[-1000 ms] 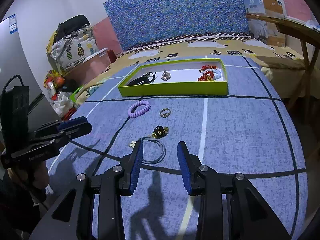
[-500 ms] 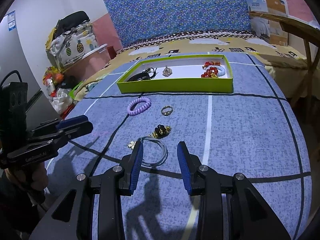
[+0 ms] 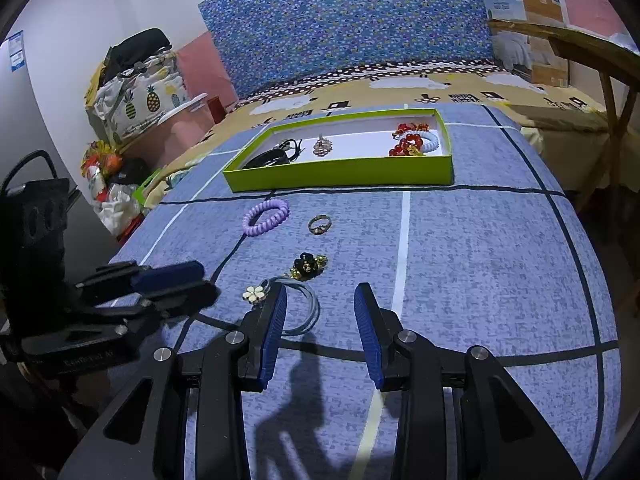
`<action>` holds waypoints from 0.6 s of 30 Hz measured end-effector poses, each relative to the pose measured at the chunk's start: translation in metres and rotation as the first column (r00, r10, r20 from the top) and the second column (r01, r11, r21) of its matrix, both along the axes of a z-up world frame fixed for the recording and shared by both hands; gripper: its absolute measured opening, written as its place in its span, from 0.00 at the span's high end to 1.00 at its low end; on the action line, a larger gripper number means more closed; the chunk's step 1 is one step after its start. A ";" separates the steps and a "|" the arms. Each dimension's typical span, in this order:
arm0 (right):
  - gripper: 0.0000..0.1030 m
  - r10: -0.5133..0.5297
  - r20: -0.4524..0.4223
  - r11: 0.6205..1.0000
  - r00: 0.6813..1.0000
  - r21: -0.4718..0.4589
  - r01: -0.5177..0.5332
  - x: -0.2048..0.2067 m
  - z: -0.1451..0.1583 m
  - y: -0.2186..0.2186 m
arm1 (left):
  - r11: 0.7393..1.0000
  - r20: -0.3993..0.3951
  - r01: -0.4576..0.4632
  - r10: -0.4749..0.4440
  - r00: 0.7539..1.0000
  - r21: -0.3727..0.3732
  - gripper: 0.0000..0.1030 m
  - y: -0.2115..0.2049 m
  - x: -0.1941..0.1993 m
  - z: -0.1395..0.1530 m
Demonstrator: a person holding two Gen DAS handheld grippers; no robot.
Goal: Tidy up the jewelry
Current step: 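Withdraw both tools from the box back toward the remaining jewelry, then grasp grey flower hair band with left tool while right tool grasps black charm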
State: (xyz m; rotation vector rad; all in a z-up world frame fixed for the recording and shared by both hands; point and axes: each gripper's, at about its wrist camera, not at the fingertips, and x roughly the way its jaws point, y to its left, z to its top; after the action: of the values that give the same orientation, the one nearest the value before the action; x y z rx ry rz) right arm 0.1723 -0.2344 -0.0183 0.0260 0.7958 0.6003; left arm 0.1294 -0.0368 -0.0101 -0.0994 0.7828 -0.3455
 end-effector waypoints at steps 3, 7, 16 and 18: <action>0.65 -0.002 -0.002 1.000 1.000 0.003 0.002 0.000 -0.001 -0.002 | 1.000 -0.022 0.006 -0.006 1.000 -0.011 0.66 -0.006 0.004 -0.005; 0.65 -0.009 -0.001 1.000 1.000 0.011 0.009 0.001 -0.001 -0.006 | 1.000 -0.044 0.010 -0.010 0.999 -0.018 0.66 -0.014 0.008 -0.010; 0.65 -0.012 -0.007 1.000 1.000 0.021 0.012 0.004 -0.002 -0.009 | 0.998 -0.072 -0.012 0.015 0.997 0.054 0.68 -0.030 0.020 -0.017; 0.65 -0.013 -0.009 1.000 1.000 0.022 0.013 0.004 -0.003 -0.009 | 0.996 -0.069 -0.015 0.021 0.997 0.083 0.77 -0.033 0.020 -0.017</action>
State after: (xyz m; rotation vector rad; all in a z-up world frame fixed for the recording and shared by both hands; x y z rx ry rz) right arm 0.1766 -0.2434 -0.0209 0.0537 0.7973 0.5968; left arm 0.1496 -0.0699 -0.0274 -0.0410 0.8636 -0.2936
